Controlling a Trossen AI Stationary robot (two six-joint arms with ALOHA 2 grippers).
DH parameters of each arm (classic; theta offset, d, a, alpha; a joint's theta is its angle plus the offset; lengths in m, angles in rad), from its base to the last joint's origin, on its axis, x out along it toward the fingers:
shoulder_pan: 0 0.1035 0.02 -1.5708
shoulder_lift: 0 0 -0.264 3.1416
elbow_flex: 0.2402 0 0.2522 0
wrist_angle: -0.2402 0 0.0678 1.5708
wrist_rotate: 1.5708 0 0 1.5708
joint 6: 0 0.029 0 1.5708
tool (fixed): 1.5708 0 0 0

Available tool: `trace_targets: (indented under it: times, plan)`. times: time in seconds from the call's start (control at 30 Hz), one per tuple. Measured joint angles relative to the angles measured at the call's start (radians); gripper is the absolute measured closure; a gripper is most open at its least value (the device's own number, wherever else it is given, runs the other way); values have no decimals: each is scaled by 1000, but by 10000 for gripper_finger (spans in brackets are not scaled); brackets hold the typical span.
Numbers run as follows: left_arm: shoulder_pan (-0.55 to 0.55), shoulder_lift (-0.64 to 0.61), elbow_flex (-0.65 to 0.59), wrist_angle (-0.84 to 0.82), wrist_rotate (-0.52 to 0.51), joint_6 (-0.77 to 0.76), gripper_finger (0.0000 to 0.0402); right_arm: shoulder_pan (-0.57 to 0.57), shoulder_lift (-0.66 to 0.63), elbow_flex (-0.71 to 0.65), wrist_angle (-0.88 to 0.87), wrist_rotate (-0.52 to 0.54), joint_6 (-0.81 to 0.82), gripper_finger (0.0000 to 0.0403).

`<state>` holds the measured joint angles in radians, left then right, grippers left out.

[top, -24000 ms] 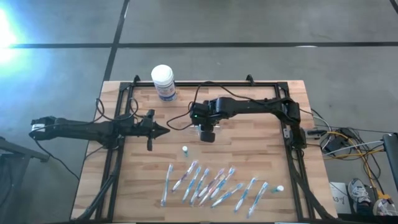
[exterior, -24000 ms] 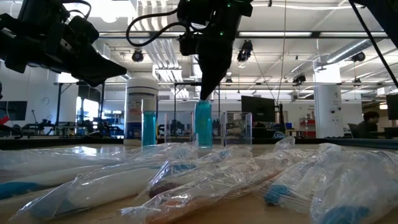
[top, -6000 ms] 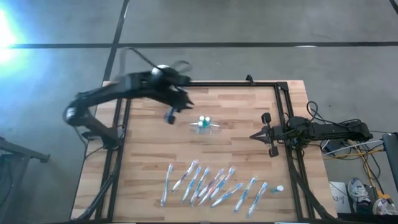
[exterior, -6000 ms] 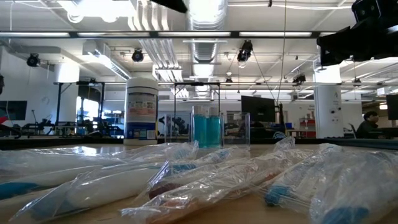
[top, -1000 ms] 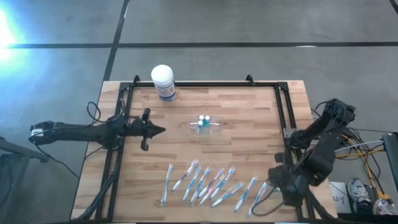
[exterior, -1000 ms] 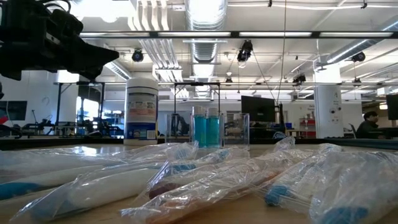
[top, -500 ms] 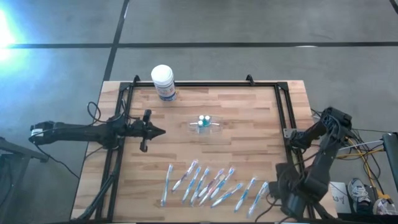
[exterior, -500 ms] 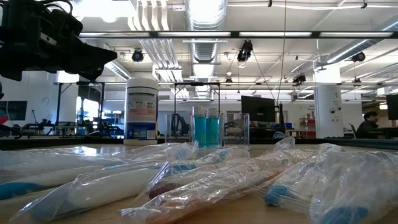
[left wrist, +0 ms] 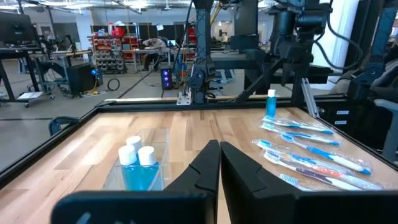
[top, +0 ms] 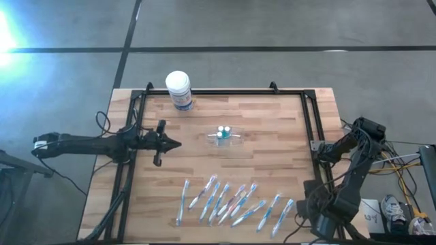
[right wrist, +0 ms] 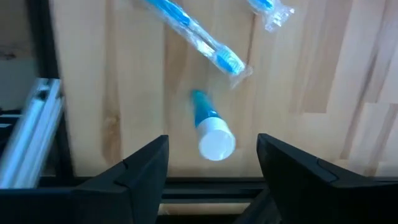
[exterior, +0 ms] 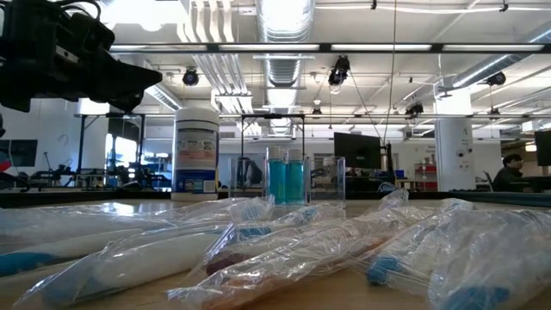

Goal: Pick & Place toothbrushing station
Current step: Put the blue mouthwash into the transparent bin organizer

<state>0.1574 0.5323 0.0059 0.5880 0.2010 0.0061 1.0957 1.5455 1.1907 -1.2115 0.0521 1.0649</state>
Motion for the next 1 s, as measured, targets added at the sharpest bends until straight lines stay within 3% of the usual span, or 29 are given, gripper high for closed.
trace_targets:
  times: [0.33,1.0]
  plan:
    - [0,0,0,1,1,-1,381,8,-41,-119,127,3,8,171]
    - [0,0,0,2,1,-3,381,9,-46,-183,179,-5,-2,196]
